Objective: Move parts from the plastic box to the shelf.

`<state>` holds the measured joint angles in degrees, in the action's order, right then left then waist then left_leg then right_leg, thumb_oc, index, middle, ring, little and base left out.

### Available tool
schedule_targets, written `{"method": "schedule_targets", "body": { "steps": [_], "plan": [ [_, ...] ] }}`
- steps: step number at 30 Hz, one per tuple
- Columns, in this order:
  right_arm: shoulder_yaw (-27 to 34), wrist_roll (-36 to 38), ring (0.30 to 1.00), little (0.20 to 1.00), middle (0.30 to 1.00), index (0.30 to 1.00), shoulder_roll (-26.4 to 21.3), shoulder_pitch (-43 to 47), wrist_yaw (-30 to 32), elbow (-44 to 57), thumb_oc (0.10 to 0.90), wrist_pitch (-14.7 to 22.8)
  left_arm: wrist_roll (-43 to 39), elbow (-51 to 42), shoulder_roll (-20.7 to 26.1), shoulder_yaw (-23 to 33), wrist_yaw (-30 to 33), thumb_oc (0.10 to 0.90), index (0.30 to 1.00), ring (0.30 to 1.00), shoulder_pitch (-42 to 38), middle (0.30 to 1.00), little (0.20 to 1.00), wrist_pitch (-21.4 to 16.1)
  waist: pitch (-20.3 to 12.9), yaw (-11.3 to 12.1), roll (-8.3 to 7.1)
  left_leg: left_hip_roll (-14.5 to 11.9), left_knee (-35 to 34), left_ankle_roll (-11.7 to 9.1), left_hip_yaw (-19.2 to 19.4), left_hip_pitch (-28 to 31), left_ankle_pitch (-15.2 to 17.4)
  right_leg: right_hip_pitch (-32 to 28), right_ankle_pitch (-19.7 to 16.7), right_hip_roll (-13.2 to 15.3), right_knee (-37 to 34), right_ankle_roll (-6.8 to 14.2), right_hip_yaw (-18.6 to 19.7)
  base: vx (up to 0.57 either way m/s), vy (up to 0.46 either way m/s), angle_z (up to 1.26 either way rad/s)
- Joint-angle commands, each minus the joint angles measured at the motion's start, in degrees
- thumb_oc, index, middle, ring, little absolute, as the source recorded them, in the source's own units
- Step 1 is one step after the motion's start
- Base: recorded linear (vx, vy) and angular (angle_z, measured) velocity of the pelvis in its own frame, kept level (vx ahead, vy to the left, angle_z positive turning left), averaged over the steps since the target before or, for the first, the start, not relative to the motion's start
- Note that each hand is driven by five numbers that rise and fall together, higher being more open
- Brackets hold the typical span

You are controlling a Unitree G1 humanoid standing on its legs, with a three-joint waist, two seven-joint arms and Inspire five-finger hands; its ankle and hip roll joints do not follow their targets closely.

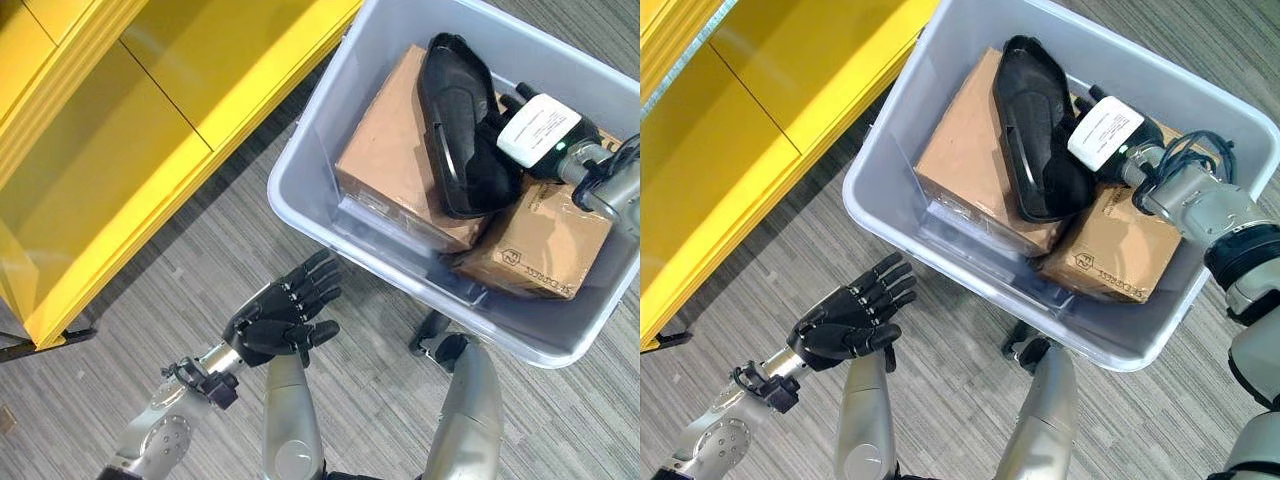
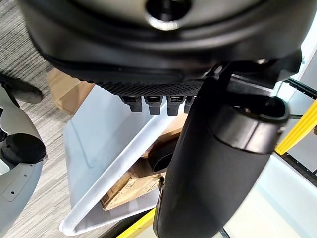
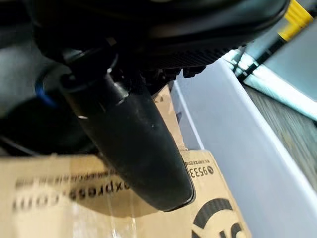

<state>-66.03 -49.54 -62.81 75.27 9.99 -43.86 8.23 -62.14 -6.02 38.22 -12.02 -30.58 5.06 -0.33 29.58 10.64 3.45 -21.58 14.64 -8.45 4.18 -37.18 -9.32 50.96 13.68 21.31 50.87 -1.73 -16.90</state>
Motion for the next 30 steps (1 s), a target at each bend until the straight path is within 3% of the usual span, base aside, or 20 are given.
{"method": "schedule_targets", "body": {
  "steps": [1, 7, 16, 30],
  "plan": [
    [2.8, 10.5, 1.000, 1.000, 1.000, 1.000, 7.1, -0.9, 0.2, -3.7, 0.900, 1.8, -0.5, -5.9, 0.8, -0.4, -3.2, 0.900, 1.000, 1.000, -2.6, 1.000, 1.000, -2.4, 0.2, 1.3, 1.51, -1.9, 8.5, -0.2, -0.3, -3.9, 4.6, -2.4, -1.7, -0.5, -2.7, 4.8, -0.8, 0.01, 0.046, 0.01],
    [5.2, 3.5, 1.000, 1.000, 1.000, 1.000, 10.6, -2.4, 0.0, -1.5, 0.900, 6.5, 0.0, -6.9, -0.3, 0.1, -3.3, 0.900, 1.000, 1.000, -2.8, 1.000, 1.000, -0.6, 0.2, 1.7, 2.07, -1.3, 8.4, 0.1, -0.1, -2.9, 5.2, -3.4, -1.7, -0.3, -3.2, 5.0, -0.6, 0.01, 0.036, 0.01],
    [2.2, -1.8, 1.000, 1.000, 1.000, 1.000, 12.5, -4.1, -1.5, 5.0, 0.900, 9.3, 0.3, -8.0, -0.5, 0.9, -4.2, 0.900, 1.000, 1.000, -1.5, 1.000, 1.000, 0.2, 0.2, 2.5, 2.04, -1.1, 7.5, 0.2, 0.3, -1.1, 5.4, -5.5, -1.6, 0.2, -3.9, 5.6, -1.1, 0.00, 0.004, 0.00],
    [3.3, -1.1, 1.000, 1.000, 1.000, 1.000, 15.6, -7.2, -2.3, 9.7, 0.900, 8.3, 1.1, -8.8, -0.6, 1.1, -4.2, 0.900, 1.000, 1.000, -0.9, 1.000, 1.000, 0.9, 0.2, 3.0, 1.13, -1.7, 7.5, 0.3, 0.6, 0.5, 5.9, -8.0, -1.7, 0.1, -4.5, 6.1, -1.6, 0.00, 0.000, 0.00]
  ]
}}
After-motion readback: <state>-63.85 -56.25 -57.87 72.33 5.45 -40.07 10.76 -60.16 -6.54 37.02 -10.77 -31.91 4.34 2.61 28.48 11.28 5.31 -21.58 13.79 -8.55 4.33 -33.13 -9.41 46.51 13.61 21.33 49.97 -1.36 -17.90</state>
